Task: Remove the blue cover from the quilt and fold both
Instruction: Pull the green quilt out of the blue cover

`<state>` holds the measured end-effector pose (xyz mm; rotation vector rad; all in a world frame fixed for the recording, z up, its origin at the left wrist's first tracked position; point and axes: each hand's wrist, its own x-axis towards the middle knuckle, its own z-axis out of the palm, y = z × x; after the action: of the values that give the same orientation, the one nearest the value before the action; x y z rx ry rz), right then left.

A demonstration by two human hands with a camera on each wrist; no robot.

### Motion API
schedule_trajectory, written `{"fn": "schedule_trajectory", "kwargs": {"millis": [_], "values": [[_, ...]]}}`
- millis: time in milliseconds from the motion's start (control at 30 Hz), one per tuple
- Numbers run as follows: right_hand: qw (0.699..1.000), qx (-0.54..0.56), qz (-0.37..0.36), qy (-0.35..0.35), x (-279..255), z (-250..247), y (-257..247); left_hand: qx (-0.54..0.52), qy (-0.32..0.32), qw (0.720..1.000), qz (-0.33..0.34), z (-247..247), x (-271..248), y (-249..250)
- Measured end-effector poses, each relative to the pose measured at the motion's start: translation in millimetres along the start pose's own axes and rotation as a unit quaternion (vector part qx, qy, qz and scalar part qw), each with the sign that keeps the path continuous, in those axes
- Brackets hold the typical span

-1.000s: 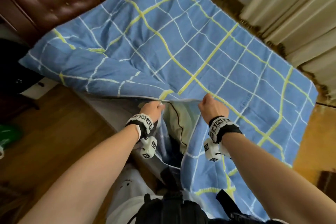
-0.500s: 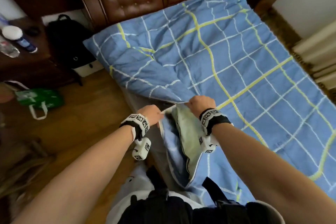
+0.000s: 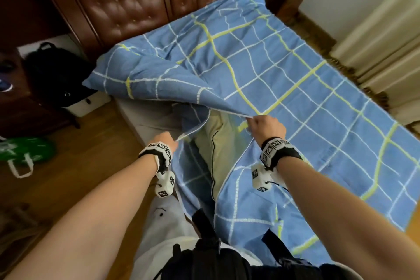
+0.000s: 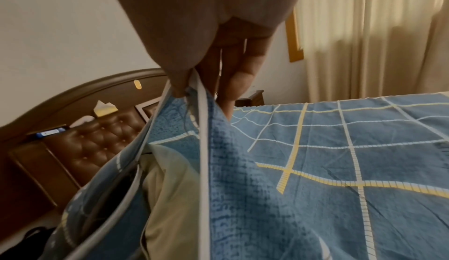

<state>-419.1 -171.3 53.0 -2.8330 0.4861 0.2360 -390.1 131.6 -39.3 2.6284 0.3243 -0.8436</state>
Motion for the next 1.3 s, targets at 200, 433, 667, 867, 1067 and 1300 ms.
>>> {"fn": "schedule_trajectory", "kwargs": {"millis": [200,433,667,867,1067,1300], "values": [[0.991,0.061,-0.118,0.026,-10,-6,-11,-0.023,0.057,0.992,0.11,-5,7,82],[0.999,0.007,0.02,0.045,11,-11,-26,0.054,0.033,0.985,0.162,-26,52,94],[0.975,-0.027,0.22,-0.003,64,13,-83,0.099,-0.048,0.994,0.024,-78,107,-25],[0.961,-0.074,0.267,-0.026,76,27,-107,0.058,-0.042,0.996,-0.049,-114,128,-81],[0.965,0.027,0.256,-0.04,71,46,-121,-0.026,-0.066,0.995,0.076,-109,101,-68],[0.987,-0.08,-0.12,-0.066,54,116,-216,-0.023,-0.007,0.991,0.128,-115,35,-83]]}}
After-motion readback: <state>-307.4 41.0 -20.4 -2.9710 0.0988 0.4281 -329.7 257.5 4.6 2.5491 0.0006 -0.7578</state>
